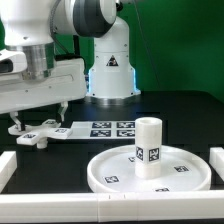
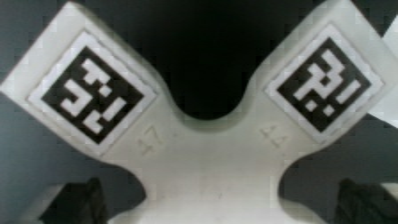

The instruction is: Assemble round table

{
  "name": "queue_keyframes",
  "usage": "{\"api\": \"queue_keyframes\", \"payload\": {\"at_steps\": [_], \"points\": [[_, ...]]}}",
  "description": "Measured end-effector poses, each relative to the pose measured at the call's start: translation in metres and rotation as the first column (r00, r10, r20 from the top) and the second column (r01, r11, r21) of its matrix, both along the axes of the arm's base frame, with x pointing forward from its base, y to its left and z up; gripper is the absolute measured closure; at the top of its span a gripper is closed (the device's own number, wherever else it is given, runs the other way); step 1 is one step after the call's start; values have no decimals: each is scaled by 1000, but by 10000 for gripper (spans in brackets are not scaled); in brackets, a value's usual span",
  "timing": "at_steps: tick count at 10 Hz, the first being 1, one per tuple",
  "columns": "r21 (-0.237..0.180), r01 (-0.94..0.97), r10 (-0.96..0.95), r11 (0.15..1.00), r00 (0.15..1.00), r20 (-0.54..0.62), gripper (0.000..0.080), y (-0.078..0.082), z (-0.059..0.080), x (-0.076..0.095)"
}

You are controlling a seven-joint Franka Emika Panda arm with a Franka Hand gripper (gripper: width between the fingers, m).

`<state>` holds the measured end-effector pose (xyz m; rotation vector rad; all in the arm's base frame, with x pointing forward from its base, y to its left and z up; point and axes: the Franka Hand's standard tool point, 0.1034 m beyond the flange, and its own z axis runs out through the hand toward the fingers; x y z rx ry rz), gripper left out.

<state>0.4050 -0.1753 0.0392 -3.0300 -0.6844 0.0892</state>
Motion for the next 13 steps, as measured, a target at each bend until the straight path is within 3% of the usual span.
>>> {"api": "queue_keyframes", "payload": {"at_steps": [13], "points": [[-4, 21, -21, 1000, 999, -25, 151, -3, -19, -5]]}}
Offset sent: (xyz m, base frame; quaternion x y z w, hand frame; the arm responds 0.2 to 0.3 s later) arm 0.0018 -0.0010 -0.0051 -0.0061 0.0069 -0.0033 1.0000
